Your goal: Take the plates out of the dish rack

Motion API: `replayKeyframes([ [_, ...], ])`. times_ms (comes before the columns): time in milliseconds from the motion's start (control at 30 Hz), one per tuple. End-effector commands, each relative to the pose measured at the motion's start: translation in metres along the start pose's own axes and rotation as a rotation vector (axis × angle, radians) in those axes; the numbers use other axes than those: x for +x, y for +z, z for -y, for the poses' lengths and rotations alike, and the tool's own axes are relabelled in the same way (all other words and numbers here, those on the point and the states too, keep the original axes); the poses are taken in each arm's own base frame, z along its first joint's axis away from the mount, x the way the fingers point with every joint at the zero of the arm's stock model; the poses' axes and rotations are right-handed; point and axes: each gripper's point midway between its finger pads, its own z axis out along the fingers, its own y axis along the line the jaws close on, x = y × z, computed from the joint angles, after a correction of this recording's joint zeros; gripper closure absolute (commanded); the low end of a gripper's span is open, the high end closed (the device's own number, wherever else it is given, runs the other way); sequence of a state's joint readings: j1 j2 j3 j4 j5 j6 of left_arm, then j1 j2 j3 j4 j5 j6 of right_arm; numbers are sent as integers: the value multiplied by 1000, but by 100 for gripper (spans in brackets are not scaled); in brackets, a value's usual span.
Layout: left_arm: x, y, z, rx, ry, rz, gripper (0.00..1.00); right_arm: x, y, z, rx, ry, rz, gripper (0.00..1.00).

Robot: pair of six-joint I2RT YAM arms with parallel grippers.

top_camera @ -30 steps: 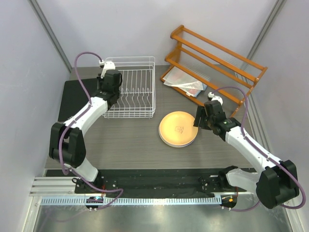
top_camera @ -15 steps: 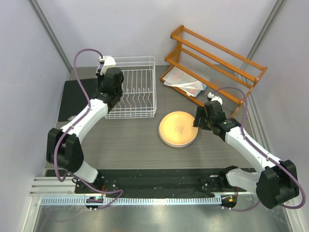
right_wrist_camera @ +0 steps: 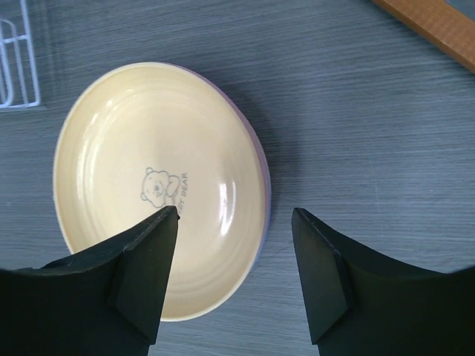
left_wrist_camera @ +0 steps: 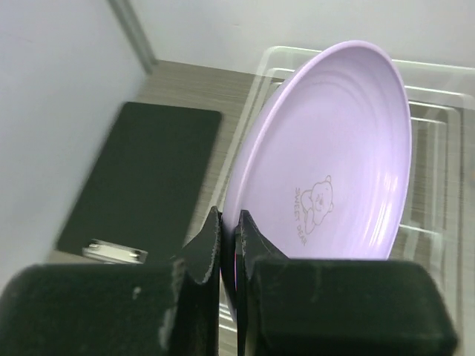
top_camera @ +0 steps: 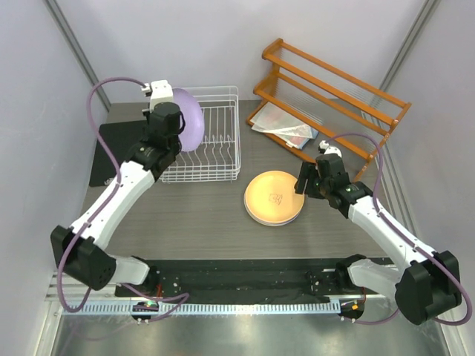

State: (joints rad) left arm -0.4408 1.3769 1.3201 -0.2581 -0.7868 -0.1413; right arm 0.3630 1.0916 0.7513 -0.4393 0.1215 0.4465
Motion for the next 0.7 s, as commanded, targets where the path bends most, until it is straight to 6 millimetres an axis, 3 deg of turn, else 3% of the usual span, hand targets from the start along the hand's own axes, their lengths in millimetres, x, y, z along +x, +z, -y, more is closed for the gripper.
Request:
replayKeyframes([
  [0,4,-37,40,284,-181,-77,100,-46,-22,-39,-167,3,124,32],
  [67,20,-48,59,382,-227,-126,100,-51,-28,-56,-249,0,122,31],
  [133,21,-65,76,492,-271,-141,100,-58,-32,-68,-303,7,142,31],
  [267,50,-93,110,621,-271,-213,100,-68,-41,-90,-413,17,163,31],
  [467,76,-119,132,690,-291,-266,100,-62,-37,-102,-473,32,145,32],
  [667,80,-136,147,734,-308,-269,100,-52,-27,-107,-488,32,109,32],
])
